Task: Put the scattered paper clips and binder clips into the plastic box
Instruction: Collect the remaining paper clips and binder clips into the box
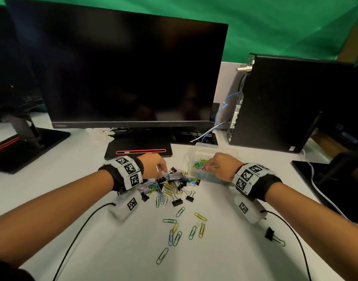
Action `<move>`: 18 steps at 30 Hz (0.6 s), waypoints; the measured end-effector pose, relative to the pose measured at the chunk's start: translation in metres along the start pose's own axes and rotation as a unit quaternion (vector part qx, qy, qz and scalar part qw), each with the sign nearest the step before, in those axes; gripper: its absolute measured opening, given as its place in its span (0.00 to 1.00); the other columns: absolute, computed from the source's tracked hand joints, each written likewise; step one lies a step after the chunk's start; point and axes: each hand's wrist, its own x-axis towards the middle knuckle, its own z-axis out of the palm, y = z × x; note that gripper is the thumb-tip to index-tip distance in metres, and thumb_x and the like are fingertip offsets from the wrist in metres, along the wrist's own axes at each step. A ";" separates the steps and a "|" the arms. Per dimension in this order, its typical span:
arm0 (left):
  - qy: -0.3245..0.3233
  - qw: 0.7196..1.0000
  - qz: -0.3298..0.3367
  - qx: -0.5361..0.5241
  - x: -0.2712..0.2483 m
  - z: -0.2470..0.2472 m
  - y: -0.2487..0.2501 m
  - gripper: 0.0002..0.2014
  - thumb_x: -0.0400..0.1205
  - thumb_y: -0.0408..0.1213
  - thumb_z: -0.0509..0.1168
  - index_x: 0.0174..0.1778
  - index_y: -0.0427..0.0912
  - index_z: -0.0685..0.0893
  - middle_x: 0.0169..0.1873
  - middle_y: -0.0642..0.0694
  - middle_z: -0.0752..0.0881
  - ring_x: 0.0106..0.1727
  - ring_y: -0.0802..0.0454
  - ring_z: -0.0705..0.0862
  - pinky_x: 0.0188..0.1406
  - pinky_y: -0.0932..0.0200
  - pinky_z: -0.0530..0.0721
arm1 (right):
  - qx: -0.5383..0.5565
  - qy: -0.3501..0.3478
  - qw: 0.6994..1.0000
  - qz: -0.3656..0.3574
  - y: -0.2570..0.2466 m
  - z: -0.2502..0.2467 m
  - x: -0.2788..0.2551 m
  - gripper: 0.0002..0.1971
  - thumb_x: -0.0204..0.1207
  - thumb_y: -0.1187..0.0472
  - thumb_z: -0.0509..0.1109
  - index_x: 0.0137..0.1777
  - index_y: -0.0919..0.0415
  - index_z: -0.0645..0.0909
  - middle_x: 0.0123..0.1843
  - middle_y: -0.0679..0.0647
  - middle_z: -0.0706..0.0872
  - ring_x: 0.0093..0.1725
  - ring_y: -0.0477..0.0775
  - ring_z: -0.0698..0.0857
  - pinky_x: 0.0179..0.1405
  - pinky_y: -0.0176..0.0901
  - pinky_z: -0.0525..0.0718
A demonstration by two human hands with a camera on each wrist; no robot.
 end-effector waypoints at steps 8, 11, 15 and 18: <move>-0.026 0.999 -0.028 0.014 -0.010 0.015 -0.015 0.20 0.75 0.42 0.71 0.64 0.48 0.80 0.53 0.50 0.78 0.48 0.55 0.75 0.49 0.62 0.72 | 0.011 0.005 0.992 -0.124 -0.064 0.011 0.008 0.17 0.74 0.61 0.69 0.63 0.51 0.80 0.59 0.55 0.80 0.60 0.56 0.79 0.59 0.47 0.77; -0.028 0.999 -0.015 0.007 -0.017 0.016 -0.020 0.20 0.75 0.40 0.72 0.64 0.48 0.80 0.55 0.49 0.79 0.48 0.55 0.74 0.48 0.63 0.72 | -0.013 -0.027 0.990 -0.135 -0.078 0.019 0.014 0.23 0.72 0.59 0.72 0.68 0.51 0.76 0.62 0.58 0.80 0.63 0.59 0.78 0.63 0.51 0.78; -0.028 1.000 0.010 -0.004 -0.025 0.018 -0.022 0.21 0.74 0.38 0.73 0.63 0.49 0.80 0.51 0.51 0.79 0.50 0.52 0.78 0.50 0.61 0.76 | -0.046 -0.037 0.990 -0.126 -0.086 0.023 0.019 0.26 0.69 0.58 0.75 0.68 0.53 0.75 0.62 0.59 0.80 0.63 0.59 0.78 0.60 0.49 0.77; -0.036 0.999 0.012 -0.020 -0.028 0.021 -0.022 0.21 0.73 0.41 0.73 0.62 0.50 0.79 0.49 0.55 0.78 0.52 0.49 0.80 0.52 0.58 0.79 | -0.027 -0.011 0.992 -0.121 -0.088 0.023 0.019 0.19 0.68 0.60 0.75 0.60 0.55 0.80 0.59 0.57 0.83 0.60 0.58 0.80 0.55 0.47 0.79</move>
